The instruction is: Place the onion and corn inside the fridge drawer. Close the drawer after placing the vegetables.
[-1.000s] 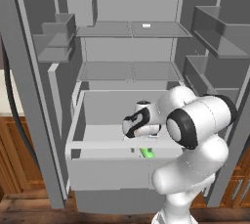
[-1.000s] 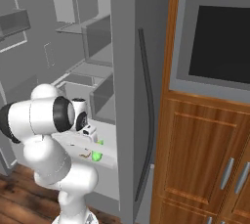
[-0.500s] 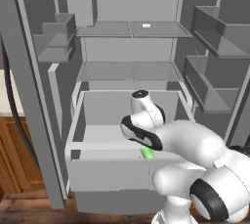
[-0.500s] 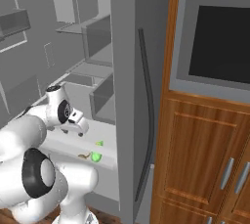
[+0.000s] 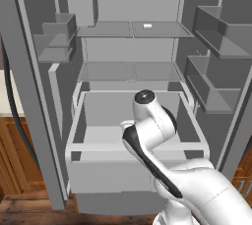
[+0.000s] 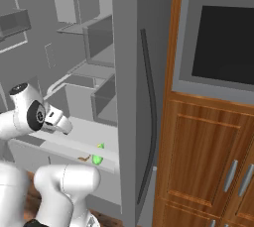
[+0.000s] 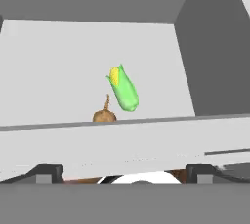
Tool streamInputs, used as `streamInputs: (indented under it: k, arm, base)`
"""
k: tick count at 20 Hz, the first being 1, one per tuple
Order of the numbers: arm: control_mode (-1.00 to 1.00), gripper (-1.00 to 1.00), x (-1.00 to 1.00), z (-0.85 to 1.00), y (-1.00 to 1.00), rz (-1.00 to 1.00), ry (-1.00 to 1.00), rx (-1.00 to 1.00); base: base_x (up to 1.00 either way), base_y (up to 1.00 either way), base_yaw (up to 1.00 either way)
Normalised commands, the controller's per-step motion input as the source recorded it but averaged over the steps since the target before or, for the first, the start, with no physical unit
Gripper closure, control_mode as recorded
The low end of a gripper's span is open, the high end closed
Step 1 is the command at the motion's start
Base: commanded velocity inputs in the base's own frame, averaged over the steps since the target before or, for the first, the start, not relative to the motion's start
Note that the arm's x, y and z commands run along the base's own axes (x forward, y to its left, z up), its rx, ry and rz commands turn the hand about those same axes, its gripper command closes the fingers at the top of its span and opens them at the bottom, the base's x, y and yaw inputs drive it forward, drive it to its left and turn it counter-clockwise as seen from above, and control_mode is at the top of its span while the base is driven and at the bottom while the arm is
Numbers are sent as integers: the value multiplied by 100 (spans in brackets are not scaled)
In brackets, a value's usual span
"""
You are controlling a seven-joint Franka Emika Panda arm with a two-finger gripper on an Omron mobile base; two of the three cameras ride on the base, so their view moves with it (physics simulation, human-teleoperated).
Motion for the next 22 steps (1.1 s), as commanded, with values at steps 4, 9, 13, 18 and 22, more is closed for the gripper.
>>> streamInputs:
  k: [4, 9, 13, 18, 22]
  arm:
    - [-100, -100, -95, 79, 30, 0, -4, 0]
    - [-100, -100, -76, -11, 34, 0, 6, 3]
    - [-100, -100, 3, -58, 32, 0, 15, 0]
    - [-100, -100, 72, -88, 22, 0, 11, 0]
    - [-100, -100, 86, -58, 5, 0, 0, 0]
  base:
    - [0, 0, 0]
    - [0, 0, 0]
    - [0, 0, 0]
    - [0, 0, 0]
    - [0, 0, 0]
